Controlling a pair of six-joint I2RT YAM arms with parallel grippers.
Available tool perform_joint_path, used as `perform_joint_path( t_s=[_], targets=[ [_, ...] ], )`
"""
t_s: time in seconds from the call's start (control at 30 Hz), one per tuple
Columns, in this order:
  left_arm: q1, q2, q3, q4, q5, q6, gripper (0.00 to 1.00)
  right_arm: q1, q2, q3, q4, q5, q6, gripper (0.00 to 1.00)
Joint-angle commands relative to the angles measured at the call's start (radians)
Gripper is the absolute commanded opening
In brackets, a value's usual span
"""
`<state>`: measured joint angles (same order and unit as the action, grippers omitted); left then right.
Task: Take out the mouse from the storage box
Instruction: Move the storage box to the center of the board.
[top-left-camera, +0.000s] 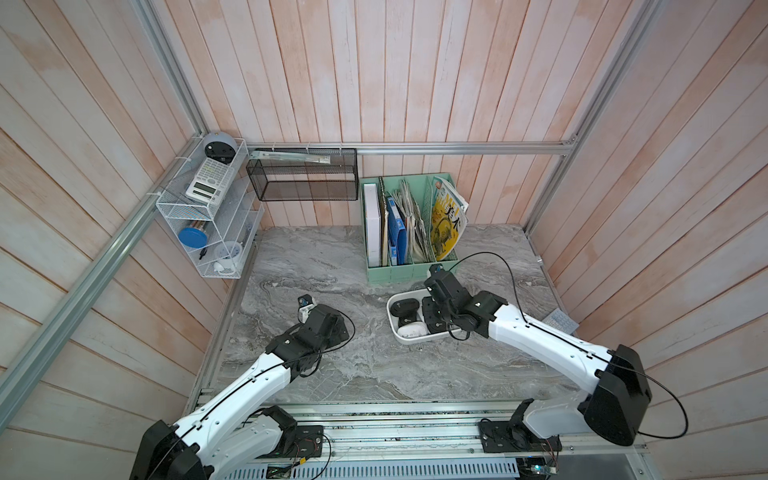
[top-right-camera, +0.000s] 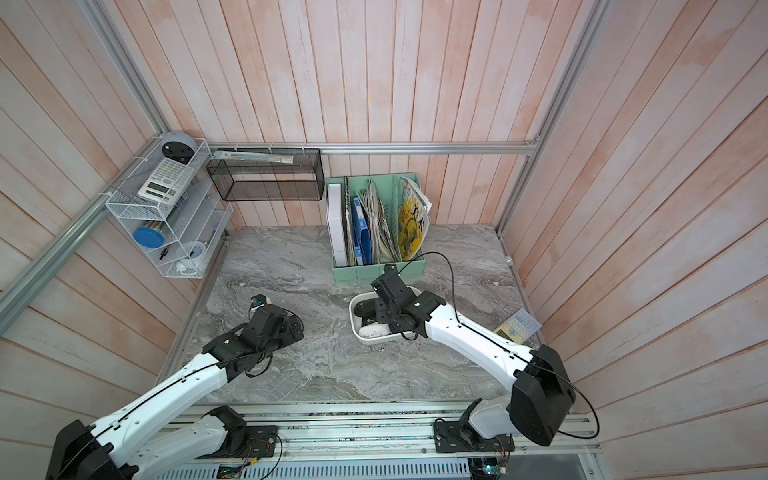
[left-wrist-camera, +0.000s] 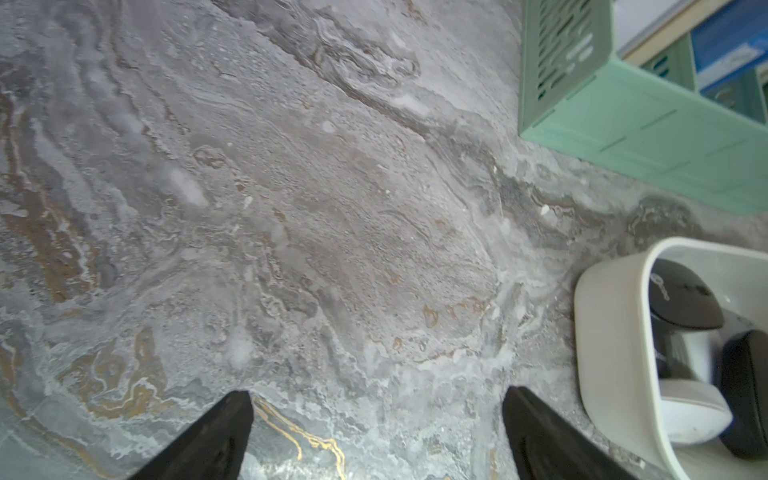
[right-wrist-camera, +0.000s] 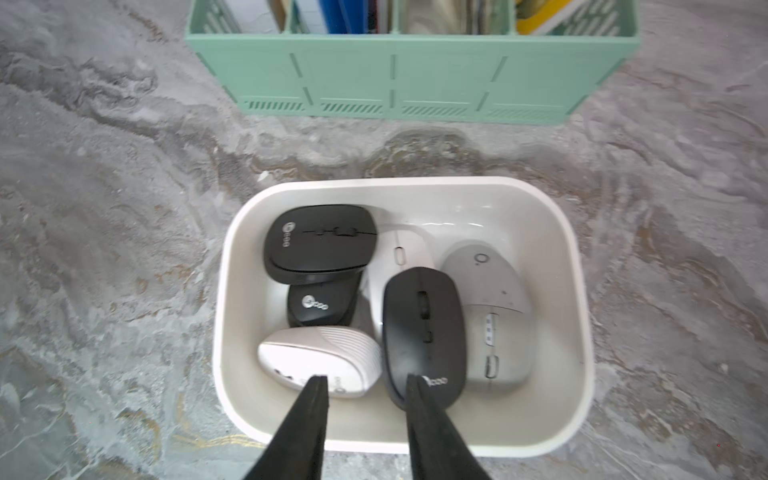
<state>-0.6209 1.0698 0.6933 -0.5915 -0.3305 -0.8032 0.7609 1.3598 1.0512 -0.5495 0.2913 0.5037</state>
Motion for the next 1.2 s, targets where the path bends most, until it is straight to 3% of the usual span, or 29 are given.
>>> perform_joint_path(
  t_s=[0.0,0.27,0.77,1.17],
  targets=[
    [-0.076,0.100,0.069,-0.006,-0.038,-0.010,1.00,-0.026,-0.060,-0.096,0.053,0.057,0.015,0.39],
    [-0.217,0.357,0.244,0.075,-0.010,-0.021,0.98,-0.083,-0.154,-0.200,0.097,0.057,0.032,0.40],
    [-0.227,0.690,0.468,0.094,0.034,-0.049,0.87,-0.086,-0.189,-0.237,0.122,0.041,0.030,0.43],
    [-0.180,0.744,0.440,0.113,0.030,-0.051,0.55,-0.085,-0.225,-0.250,0.129,0.029,0.026,0.44]
  ],
)
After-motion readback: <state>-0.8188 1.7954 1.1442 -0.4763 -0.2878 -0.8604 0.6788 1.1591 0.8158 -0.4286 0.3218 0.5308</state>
